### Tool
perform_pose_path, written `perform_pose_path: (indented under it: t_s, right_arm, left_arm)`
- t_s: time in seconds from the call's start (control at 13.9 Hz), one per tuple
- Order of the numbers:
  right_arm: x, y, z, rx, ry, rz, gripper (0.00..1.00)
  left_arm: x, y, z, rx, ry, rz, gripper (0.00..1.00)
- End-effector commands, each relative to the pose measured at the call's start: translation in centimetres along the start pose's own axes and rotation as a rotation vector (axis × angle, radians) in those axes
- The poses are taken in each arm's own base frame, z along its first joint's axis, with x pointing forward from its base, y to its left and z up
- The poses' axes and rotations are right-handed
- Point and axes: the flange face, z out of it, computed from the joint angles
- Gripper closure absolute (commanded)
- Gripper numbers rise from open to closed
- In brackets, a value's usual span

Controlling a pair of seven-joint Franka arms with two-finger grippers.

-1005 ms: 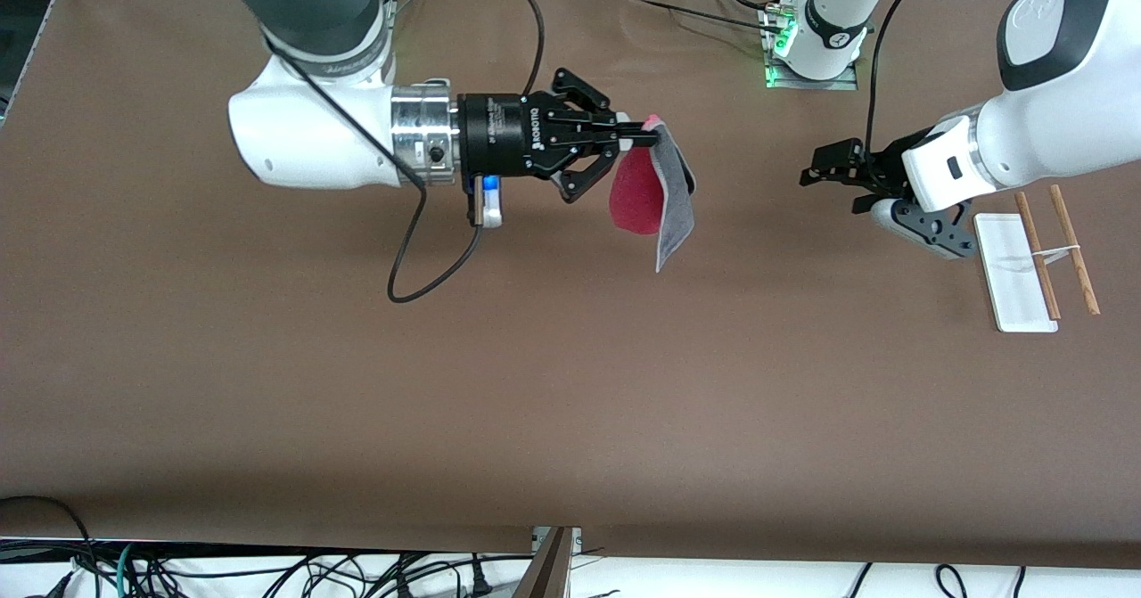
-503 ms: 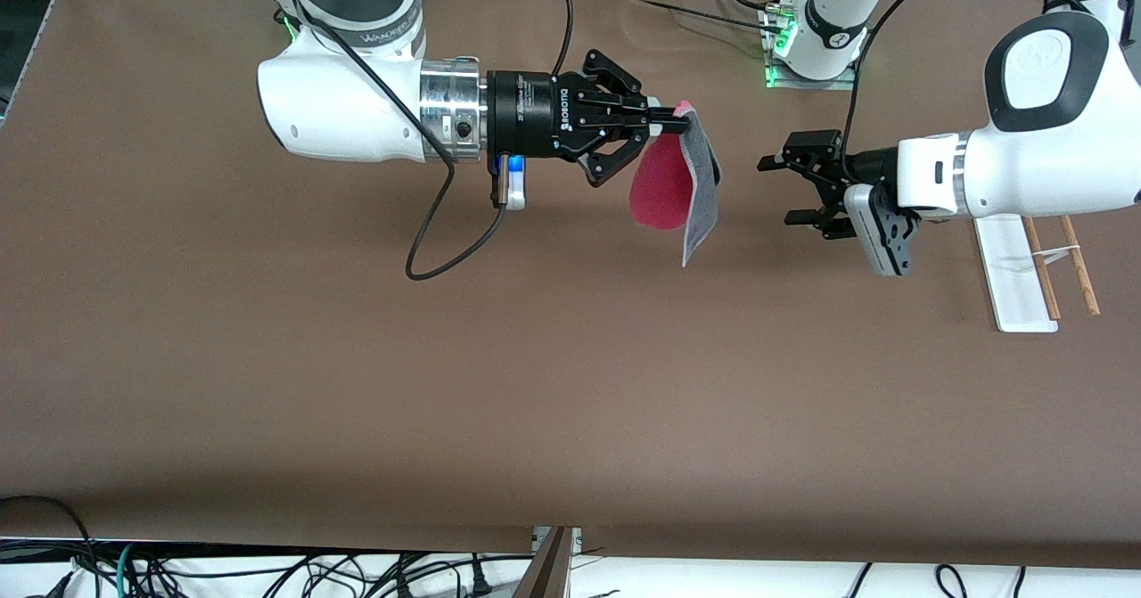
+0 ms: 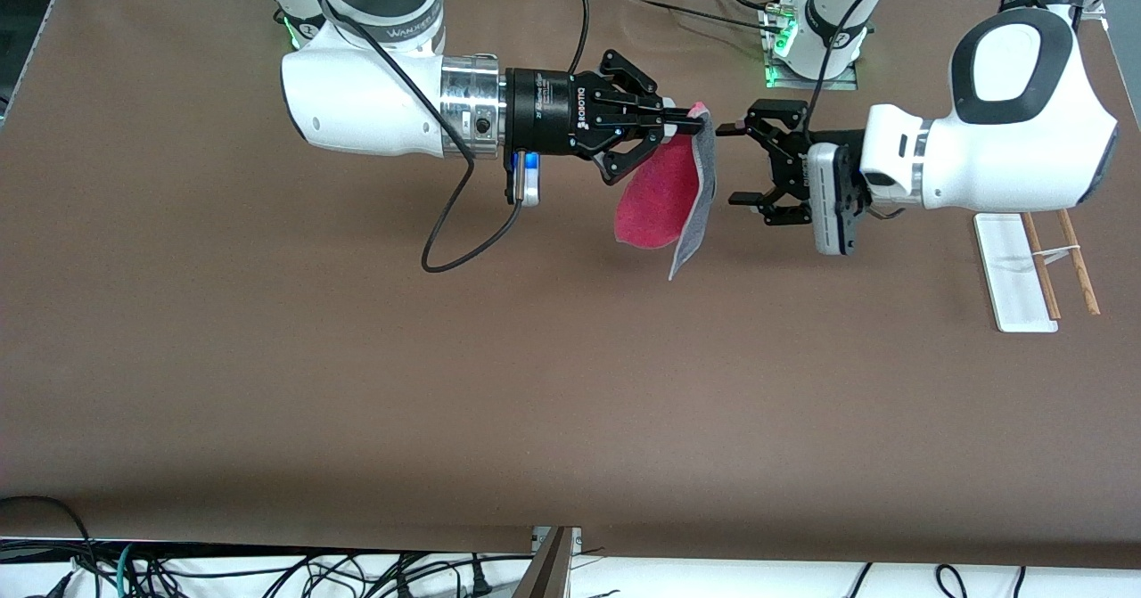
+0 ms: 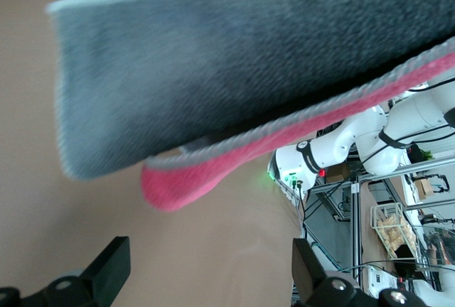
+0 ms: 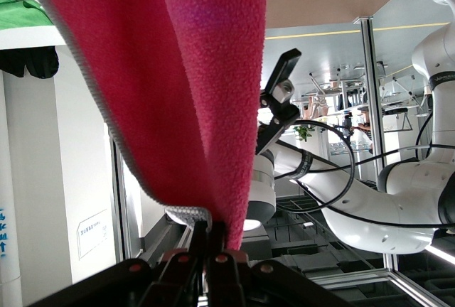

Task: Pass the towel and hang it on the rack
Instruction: 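Hold the towel with the right gripper while the left gripper grasps it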

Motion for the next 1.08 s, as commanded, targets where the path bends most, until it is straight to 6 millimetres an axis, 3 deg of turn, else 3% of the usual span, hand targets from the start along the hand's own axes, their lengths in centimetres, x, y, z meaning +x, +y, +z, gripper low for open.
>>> perform_pose_path:
  t_s: [0.0, 0.29, 0.36, 0.43, 0.5, 0.57, 0.86, 0.93, 1.01]
  right_arm:
    - [0.1, -0.3, 0.4, 0.009, 0.003, 0.008, 1.0]
    - [0.3, -0.2, 0.9, 0.014, 0.008, 0.006, 1.0]
    - [0.4, -0.2, 0.9, 0.014, 0.009, 0.007, 1.0]
    - [0.4, -0.2, 0.9, 0.014, 0.009, 0.007, 1.0]
    - [0.4, -0.2, 0.9, 0.014, 0.009, 0.007, 1.0]
    - [0.4, -0.2, 0.9, 0.014, 0.009, 0.007, 1.0]
    - [0.4, -0.3, 0.9, 0.015, 0.008, 0.008, 1.0]
    - [0.6, -0.4, 0.8, 0.016, 0.008, 0.01, 0.9]
    - [0.6, -0.4, 0.8, 0.016, 0.008, 0.012, 0.71]
  left_arm:
    - [0.3, 0.4, 0.4, -0.002, 0.033, 0.034, 0.01]
    - [1.0, 0.4, 1.4, 0.025, 0.054, 0.042, 0.22]
    - [1.0, 0.3, 1.4, 0.024, 0.054, 0.041, 0.41]
    - [1.0, 0.3, 1.4, 0.023, 0.053, 0.041, 0.7]
    - [1.0, 0.3, 1.4, 0.023, 0.053, 0.041, 0.92]
    - [0.9, 0.3, 1.5, 0.02, 0.05, 0.04, 1.0]
    - [0.9, 0.2, 1.5, 0.02, 0.05, 0.037, 1.0]
    - [0.9, 0.2, 1.5, 0.02, 0.05, 0.037, 1.0]
    - [0.9, 0.2, 1.5, 0.02, 0.05, 0.037, 1.0]
